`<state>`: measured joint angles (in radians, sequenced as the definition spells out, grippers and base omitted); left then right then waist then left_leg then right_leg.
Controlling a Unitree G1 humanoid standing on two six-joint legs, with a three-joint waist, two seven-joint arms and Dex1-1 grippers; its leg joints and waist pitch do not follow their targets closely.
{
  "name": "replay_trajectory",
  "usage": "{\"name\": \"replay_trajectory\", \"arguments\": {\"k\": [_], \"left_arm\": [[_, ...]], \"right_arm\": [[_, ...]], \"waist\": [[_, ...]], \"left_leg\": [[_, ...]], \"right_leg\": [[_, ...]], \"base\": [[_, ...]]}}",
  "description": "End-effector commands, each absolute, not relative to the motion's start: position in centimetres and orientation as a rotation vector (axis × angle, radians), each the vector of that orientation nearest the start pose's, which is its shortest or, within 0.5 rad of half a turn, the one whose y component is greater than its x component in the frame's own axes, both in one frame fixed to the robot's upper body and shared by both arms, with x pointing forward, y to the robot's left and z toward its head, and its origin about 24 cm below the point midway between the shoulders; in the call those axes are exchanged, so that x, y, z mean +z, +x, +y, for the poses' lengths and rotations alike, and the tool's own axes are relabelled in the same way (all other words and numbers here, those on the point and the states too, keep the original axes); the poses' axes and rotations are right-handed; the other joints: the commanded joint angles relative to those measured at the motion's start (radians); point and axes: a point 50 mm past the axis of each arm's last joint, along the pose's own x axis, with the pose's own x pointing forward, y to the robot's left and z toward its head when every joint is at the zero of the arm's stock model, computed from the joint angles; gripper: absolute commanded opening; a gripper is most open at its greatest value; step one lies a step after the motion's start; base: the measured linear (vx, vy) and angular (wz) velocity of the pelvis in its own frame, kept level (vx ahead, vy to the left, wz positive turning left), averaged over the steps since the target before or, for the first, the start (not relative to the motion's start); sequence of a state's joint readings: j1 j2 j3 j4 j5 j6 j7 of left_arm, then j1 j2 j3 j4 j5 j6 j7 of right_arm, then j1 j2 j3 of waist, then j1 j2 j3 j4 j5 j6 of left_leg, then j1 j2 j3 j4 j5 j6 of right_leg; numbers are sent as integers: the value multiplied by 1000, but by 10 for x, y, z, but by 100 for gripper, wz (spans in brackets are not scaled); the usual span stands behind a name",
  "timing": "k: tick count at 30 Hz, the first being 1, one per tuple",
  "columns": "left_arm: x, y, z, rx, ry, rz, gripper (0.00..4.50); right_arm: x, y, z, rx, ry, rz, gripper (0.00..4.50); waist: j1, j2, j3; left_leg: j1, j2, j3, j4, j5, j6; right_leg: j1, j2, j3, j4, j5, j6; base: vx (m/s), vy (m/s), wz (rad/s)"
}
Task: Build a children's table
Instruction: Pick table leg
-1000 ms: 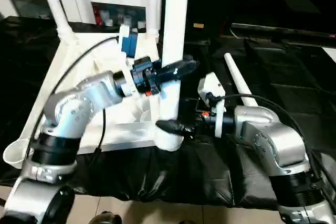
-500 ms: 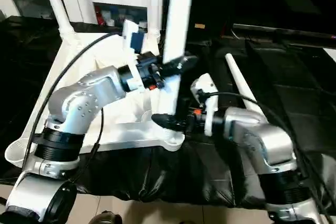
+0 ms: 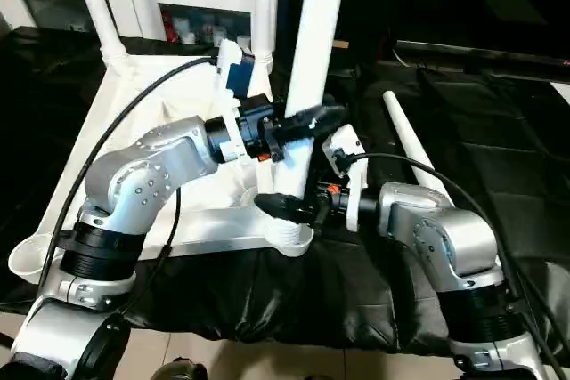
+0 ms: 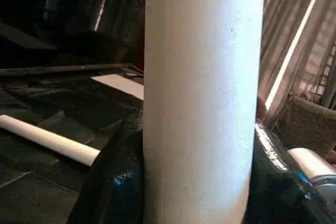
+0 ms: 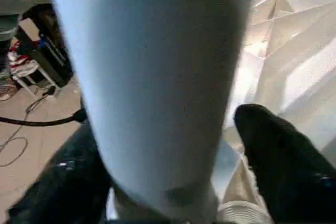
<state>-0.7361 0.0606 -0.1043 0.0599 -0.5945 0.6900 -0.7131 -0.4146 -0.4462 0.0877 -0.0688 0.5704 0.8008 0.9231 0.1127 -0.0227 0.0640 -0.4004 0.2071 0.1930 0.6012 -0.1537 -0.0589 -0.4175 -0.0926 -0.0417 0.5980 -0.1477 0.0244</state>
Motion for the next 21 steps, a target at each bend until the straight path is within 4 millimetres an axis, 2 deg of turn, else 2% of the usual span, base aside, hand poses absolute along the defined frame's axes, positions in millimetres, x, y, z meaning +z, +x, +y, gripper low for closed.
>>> {"name": "replay_trajectory", "arguments": {"k": [1,2,6,10,15,18,19,21], "left_arm": [[194,305,26,-1320,-317,-3,185],[193,305,26,-1322,-318,-3,185],[193,305,26,-1325,-317,-1,185],[192,304,24,-1335,-313,4,185],[192,304,25,-1336,-307,4,185],[192,305,26,-1329,-305,0,185],[192,305,26,-1328,-304,-1,185],[192,305,27,-1328,-304,-1,185]], "right_arm": [[121,282,-138,1182,164,365,325],[121,281,-138,1186,163,365,320],[120,280,-137,1205,160,368,281],[120,279,-138,1211,165,369,260],[120,279,-138,1212,166,370,206],[119,278,-138,1209,164,370,197],[119,279,-138,1209,164,370,195],[119,279,-138,1208,164,370,194]], "waist": [[2,-17,-81],[2,-19,-80],[2,-18,-81],[3,-18,-82],[3,-17,-82],[3,-17,-82],[4,-12,-82],[3,-15,-83]], "left_leg": [[25,12,-6,-67,-223,-14],[26,12,-5,-67,-223,-14],[24,12,-6,-67,-219,-12],[24,12,-6,-67,-215,-11],[25,13,-6,-67,-208,-9],[24,13,-6,-66,-203,-8],[25,12,-6,-66,-204,-9],[25,12,-6,-66,-206,-10]], "right_leg": [[48,-35,19,-69,-333,-146],[47,-35,19,-70,-334,-146],[47,-35,19,-70,-338,-142],[48,-35,19,-68,-327,-147],[48,-34,19,-66,-310,-154],[49,-35,19,-64,-300,-159],[48,-35,19,-64,-300,-160],[49,-34,19,-64,-293,-163]], "base": [[0,0,0],[0,0,0],[0,0,0],[0,0,0],[0,0,0],[0,0,0],[0,0,0],[0,0,0]]}}
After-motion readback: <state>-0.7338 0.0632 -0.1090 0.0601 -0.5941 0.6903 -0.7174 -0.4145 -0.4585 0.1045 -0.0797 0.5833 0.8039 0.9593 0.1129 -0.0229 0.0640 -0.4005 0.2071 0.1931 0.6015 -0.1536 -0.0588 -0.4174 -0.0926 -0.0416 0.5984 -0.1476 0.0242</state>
